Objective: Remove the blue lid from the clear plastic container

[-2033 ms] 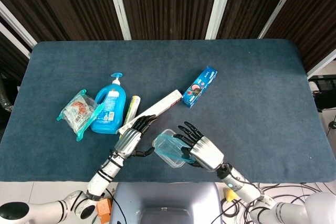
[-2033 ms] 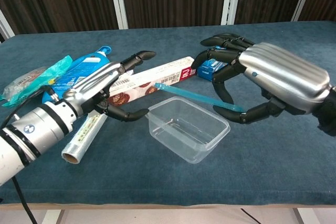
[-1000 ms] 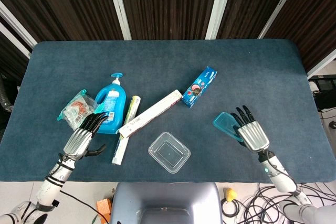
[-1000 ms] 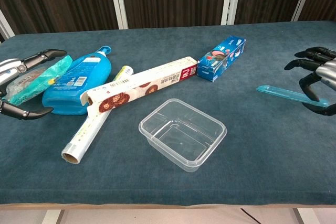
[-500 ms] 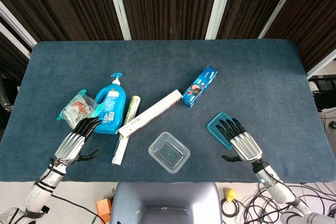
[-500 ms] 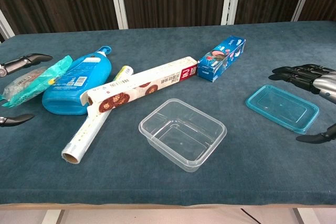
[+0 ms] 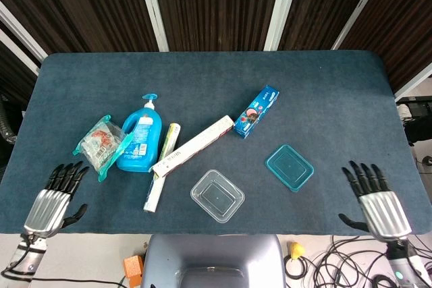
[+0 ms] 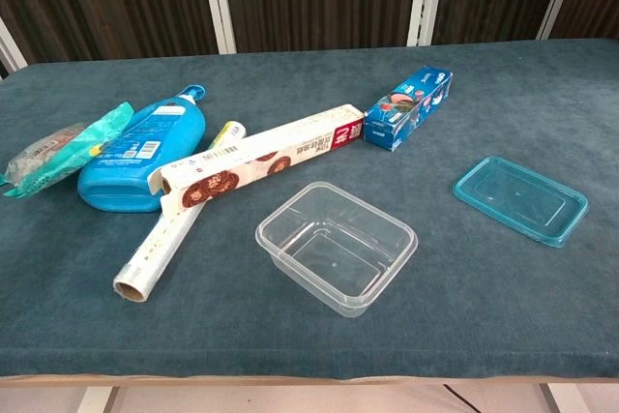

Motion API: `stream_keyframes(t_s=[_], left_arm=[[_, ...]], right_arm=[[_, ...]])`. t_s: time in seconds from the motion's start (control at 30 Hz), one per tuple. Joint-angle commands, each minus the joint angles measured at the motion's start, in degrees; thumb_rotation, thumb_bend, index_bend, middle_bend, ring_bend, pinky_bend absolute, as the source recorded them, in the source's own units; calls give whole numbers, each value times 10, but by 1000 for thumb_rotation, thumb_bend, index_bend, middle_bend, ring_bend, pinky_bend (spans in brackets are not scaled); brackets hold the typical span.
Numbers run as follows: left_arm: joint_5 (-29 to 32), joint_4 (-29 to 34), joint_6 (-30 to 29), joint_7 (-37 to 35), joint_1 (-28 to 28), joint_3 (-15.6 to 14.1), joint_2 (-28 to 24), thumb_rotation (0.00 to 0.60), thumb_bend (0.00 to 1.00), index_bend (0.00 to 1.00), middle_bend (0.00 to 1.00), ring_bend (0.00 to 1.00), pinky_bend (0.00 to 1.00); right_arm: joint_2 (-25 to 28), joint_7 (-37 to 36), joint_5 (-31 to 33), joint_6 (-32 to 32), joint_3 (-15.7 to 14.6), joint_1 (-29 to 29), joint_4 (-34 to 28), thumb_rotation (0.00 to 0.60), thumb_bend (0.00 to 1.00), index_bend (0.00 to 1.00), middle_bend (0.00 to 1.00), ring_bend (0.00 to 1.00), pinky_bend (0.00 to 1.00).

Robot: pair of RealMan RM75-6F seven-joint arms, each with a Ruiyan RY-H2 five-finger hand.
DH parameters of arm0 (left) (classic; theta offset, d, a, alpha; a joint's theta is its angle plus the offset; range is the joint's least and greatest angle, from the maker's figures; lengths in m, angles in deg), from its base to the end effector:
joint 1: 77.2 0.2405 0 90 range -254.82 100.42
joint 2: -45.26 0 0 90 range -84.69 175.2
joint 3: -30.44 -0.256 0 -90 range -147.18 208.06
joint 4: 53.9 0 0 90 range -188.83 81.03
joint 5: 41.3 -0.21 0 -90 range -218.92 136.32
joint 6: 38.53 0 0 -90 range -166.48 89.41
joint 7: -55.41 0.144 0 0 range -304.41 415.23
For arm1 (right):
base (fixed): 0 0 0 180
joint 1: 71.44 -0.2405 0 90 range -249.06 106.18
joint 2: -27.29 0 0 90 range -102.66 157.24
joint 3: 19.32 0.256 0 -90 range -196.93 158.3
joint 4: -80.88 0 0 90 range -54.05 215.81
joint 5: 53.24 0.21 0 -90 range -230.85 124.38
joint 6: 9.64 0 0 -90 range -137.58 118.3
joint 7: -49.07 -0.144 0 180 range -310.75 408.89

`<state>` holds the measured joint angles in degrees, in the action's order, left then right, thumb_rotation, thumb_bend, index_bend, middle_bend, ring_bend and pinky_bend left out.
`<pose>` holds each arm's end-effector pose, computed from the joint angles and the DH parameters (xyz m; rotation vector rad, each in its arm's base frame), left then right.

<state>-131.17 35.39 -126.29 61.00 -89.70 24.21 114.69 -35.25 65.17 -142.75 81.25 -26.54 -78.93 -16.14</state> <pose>-0.2897 0.1868 0.1162 -1.6065 -0.8106 -0.9245 -0.2906 -0.1561 0.1497 1.5646 -0.7172 0.7504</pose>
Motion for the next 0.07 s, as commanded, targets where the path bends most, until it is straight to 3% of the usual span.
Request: stream_keyframes(t_s=[0.03,0.07], left_arm=[[0,4,-9,21,21,-1,0,600,331,0,0,0,0],[-3,3,-9,28,22,1,1,600,330,0,0,0,0]], right_arm=[[1,-4,32,-8,15,17,12,492,62,0,0,0,0],[0,-1,35,-18,16,15,11,491,62,0,0,0,0]])
